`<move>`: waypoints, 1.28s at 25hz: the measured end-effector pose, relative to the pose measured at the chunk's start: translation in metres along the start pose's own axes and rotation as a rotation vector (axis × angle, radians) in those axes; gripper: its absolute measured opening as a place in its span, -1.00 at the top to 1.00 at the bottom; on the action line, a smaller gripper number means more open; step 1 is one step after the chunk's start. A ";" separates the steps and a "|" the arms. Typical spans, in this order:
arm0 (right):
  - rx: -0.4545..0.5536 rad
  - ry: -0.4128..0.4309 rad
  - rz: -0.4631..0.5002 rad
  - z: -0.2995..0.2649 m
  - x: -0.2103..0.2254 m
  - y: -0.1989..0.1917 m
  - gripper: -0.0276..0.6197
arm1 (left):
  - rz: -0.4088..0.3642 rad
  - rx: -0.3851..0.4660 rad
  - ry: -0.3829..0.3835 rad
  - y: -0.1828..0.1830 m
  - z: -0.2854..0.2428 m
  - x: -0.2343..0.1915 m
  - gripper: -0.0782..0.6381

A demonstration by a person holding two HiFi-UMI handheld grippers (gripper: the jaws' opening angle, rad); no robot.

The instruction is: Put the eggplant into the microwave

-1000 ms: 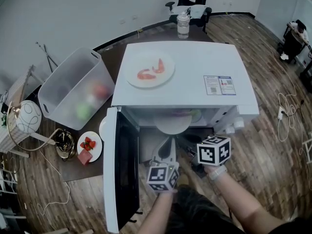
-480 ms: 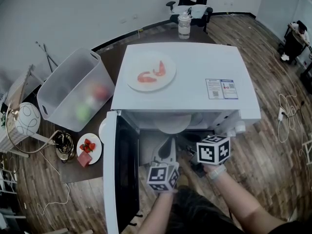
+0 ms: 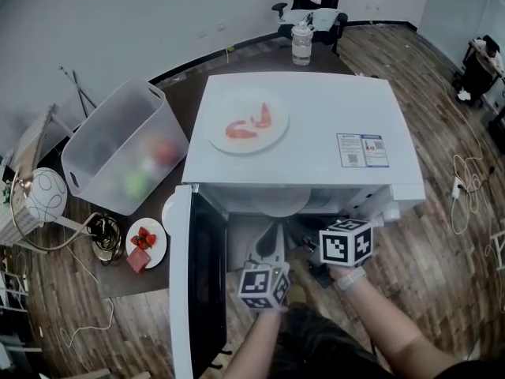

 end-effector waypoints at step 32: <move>-0.022 0.032 -0.043 -0.013 0.007 0.004 0.86 | 0.016 -0.005 0.025 0.003 -0.013 -0.007 0.78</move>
Point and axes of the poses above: the fingertips, and each gripper's own axes: z backward along the fingers, x to its right, y out of its top, the point moved 10 cm from there along z, backward along the fingers, and after that the axes turned 11 degrees about x, right-handed, at the moved point
